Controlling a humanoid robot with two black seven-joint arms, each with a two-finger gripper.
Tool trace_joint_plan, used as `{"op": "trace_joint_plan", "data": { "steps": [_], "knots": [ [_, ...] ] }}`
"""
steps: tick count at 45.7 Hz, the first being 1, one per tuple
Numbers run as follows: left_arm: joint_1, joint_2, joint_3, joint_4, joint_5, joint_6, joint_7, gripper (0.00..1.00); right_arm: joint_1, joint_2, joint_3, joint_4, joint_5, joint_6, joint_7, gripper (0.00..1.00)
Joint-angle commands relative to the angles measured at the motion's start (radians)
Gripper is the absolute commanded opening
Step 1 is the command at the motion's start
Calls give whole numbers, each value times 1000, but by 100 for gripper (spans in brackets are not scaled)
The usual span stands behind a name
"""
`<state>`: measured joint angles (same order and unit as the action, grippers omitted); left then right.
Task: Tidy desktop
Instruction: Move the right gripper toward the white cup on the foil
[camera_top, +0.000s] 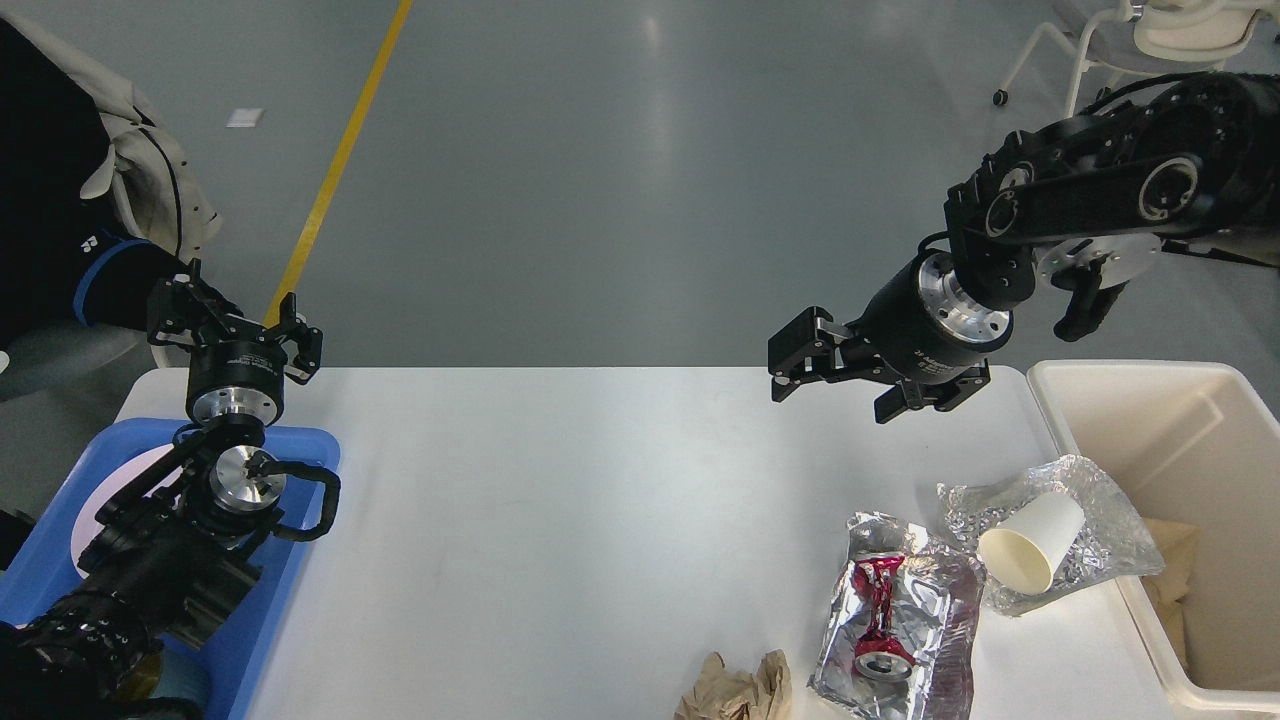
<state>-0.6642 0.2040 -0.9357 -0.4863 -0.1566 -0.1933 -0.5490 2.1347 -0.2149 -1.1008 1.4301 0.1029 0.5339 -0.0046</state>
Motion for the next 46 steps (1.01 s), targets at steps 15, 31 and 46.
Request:
{"op": "trace_joint_plan", "data": {
  "steps": [15,31,46],
  "knots": [
    [0,0,0,0,0,0,0,98,-2,-41,-80,0,90,-71,2,100],
    [0,0,0,0,0,0,0,98,-124,-86,-160,33,150,-204,2,100],
    [0,0,0,0,-1,0,0,98,-410,-123,-185,16,184,-503,-3,100]
  ]
}}
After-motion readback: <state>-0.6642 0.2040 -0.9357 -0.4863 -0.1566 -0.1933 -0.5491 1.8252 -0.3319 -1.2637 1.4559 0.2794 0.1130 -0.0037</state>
